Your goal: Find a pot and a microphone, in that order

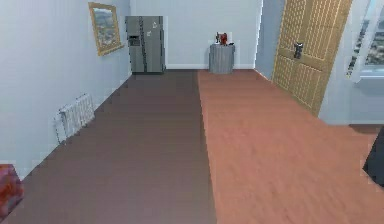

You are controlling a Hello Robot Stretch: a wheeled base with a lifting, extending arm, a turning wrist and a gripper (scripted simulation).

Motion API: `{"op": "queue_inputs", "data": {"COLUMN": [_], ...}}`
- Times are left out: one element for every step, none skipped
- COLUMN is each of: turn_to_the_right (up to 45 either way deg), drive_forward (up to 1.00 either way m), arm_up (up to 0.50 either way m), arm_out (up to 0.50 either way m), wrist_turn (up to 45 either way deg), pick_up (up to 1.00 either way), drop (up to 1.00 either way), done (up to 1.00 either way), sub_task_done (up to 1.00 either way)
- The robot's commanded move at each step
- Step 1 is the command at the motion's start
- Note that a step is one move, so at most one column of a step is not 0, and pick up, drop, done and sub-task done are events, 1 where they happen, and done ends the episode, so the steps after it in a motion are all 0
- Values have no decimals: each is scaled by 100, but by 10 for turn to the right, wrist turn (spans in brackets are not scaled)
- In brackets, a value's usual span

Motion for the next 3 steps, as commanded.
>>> {"op": "queue_inputs", "data": {"turn_to_the_right": [0, 0, 0], "drive_forward": [100, 100, 100], "arm_up": [0, 0, 0], "arm_out": [0, 0, 0], "wrist_turn": [0, 0, 0], "pick_up": [0, 0, 0], "drop": [0, 0, 0], "done": [0, 0, 0], "sub_task_done": [0, 0, 0]}}
